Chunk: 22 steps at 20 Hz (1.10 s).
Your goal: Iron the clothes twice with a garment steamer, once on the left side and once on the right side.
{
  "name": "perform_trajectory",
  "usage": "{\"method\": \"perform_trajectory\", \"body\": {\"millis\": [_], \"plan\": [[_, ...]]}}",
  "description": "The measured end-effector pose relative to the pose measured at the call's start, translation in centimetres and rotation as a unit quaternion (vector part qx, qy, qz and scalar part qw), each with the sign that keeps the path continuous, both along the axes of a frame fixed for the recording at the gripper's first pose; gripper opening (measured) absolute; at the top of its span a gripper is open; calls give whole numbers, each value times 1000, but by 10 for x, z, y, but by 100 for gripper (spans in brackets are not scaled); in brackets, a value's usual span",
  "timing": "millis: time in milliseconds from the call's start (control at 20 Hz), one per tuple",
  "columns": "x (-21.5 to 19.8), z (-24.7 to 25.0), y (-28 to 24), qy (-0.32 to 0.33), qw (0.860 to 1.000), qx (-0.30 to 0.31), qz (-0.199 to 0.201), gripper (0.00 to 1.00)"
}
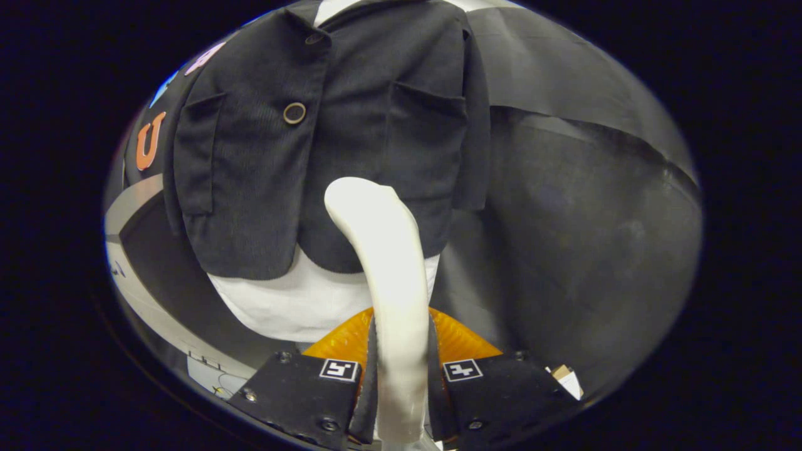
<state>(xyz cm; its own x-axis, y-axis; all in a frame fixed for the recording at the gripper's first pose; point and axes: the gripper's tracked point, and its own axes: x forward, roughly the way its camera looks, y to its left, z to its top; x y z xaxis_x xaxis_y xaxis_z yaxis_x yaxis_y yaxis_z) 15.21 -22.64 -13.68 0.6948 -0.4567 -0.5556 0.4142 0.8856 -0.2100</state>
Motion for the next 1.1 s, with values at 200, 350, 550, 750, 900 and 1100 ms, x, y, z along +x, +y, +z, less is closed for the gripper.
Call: {"method": "perform_trajectory", "body": {"millis": [200,350,550,750,900,1100], "plan": [[-2,-3,1,16,1000,7,6,36],[-3,-7,0,31,999,11,16,36],[-3,-11,2,52,998,24,31,36],[1,-3,3,42,997,35,51,36],[9,14,6,21,997,40,66,36],[10,28,12,-4,996,47,81,36]]}}
